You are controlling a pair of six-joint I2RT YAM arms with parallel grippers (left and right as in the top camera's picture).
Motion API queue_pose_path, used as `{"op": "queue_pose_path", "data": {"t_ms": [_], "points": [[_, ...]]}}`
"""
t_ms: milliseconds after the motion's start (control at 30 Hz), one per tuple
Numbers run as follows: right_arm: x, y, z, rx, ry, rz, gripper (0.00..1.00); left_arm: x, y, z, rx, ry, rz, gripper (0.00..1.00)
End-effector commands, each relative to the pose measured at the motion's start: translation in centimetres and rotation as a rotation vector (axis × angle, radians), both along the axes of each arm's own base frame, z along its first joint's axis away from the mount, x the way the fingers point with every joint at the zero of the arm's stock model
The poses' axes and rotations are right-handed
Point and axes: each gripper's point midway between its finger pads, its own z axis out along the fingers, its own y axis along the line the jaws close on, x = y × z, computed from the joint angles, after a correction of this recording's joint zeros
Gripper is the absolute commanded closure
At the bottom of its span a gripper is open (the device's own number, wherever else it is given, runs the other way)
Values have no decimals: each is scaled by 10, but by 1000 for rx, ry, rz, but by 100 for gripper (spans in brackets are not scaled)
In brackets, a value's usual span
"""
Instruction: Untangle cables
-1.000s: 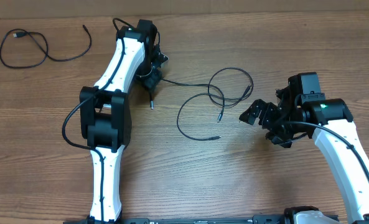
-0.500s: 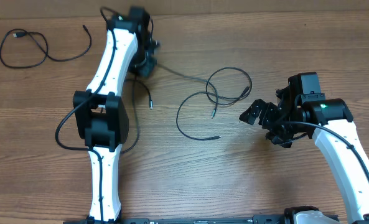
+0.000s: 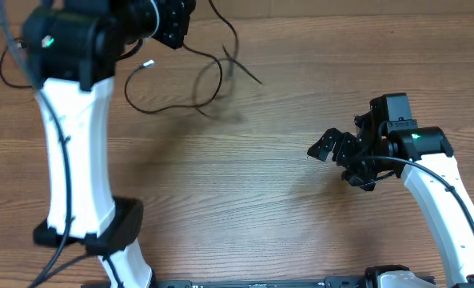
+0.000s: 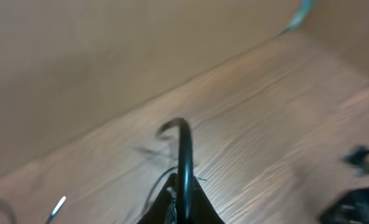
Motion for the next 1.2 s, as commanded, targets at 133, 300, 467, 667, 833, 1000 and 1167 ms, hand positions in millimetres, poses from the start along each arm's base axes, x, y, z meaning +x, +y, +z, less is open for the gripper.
{"op": "queue_pose_path", "data": {"t_ms": [133,300,467,667,833,1000,1167], "points": [[-1,1,-1,-4,1,2,0,-42,-46,29,-196,8,-285,96],[0,1,-1,-4,0,2,0,-64,-75,47,-285,-19,-466,96],[-1,1,-1,-4,3,2,0,-90,-100,71,-367,-80,-656,96],[-3,1,-2,-5,13,2,0,-60,-89,57,-290,-66,-453,96],[-3,1,-2,-5,13,2,0,-20,-44,10,-81,18,-91,95],[-2,1,-1,-4,5,2,0,-3,4,-33,58,156,226,96],[-2,1,-1,-3,5,2,0,0,4,-61,91,248,240,96]]}}
